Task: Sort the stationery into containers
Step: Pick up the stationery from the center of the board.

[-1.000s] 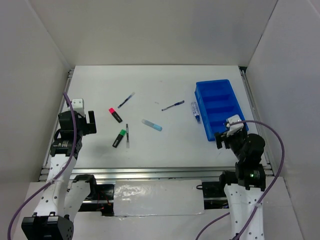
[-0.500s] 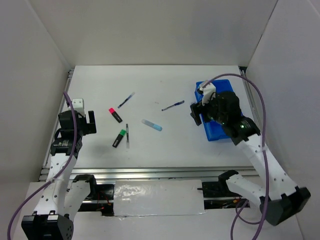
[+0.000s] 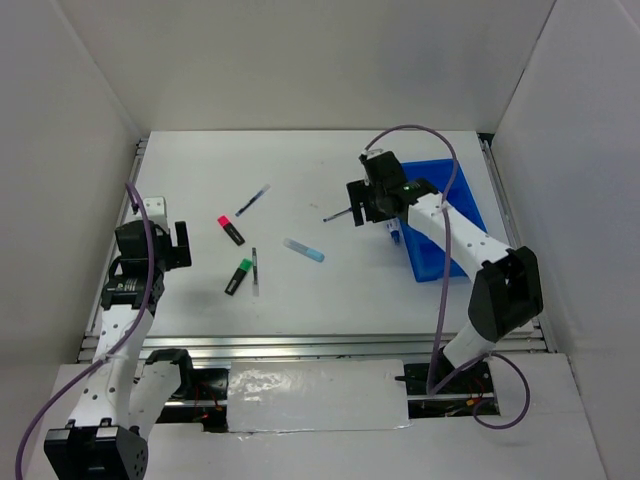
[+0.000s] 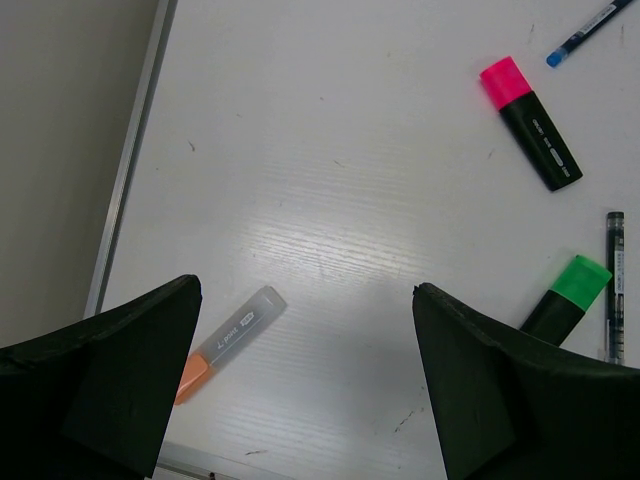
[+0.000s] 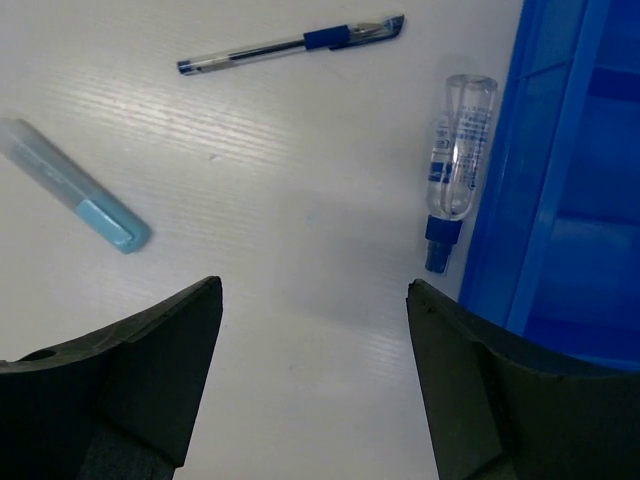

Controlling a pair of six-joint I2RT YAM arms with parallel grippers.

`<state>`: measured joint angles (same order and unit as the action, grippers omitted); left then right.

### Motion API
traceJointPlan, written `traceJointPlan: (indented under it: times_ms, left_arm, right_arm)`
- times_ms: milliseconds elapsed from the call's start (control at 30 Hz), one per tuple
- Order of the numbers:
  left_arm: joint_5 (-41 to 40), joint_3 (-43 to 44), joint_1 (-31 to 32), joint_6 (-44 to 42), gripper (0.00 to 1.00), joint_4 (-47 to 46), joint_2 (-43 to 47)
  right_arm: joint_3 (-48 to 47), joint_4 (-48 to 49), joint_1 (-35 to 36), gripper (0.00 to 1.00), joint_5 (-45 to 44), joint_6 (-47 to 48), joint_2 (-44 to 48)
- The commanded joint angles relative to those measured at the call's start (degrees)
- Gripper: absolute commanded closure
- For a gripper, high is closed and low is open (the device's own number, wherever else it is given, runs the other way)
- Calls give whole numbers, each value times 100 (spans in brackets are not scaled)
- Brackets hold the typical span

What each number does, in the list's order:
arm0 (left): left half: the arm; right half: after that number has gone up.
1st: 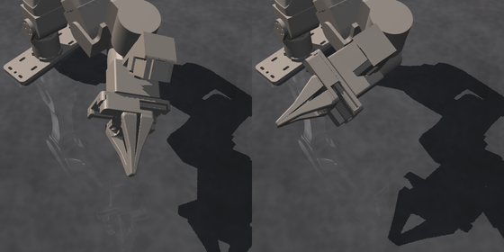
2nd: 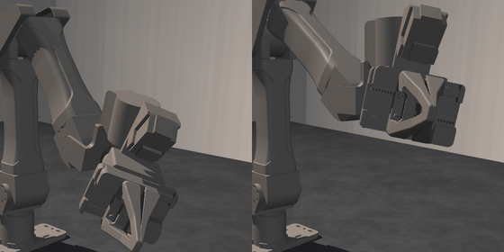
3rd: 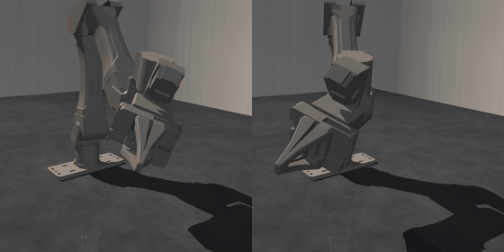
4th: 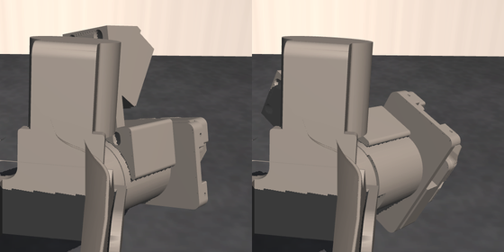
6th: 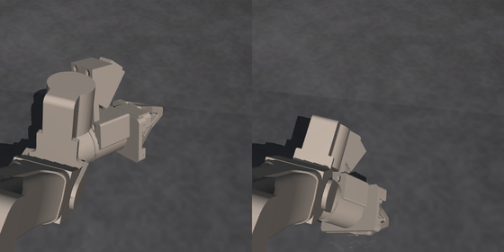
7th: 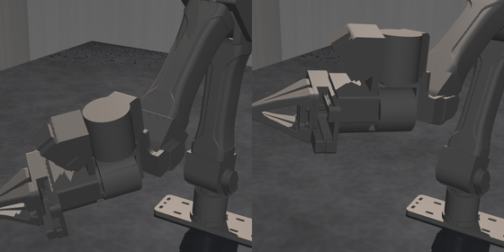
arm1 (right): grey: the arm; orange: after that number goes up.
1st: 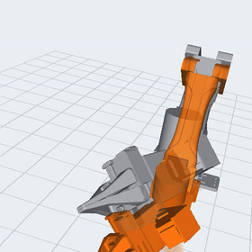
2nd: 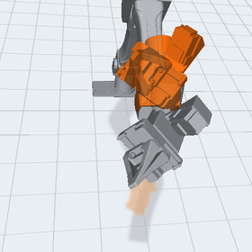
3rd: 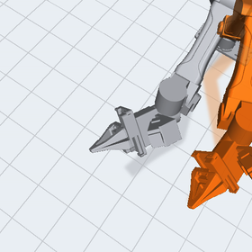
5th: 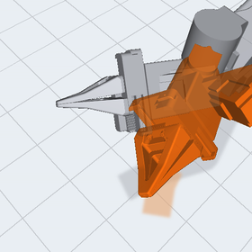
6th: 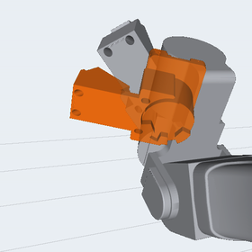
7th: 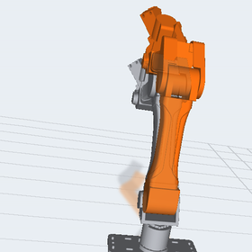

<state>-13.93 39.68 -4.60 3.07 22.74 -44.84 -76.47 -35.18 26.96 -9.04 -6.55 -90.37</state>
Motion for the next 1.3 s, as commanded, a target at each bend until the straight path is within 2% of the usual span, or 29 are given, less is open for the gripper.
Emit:
traceJointPlan:
  times_ms: [0, 433, 667, 1267]
  left_arm:
    - [-101, 13, -32, -43, 1, -174, -33]
    - [-171, 22, -32, -79, 1, -165, -95]
    - [-145, 31, -32, -114, 1, -165, -121]
    - [-57, 57, -23, -149, 1, -138, -183]
  right_arm:
    - [-246, 19, -164, 19, -212, -391, -138]
    - [-246, 459, -516, 10, -406, 189, -1281]
    - [-386, 530, -595, 0, -511, 242, -1676]
    - [-536, 767, -771, 0, -441, 330, -2125]
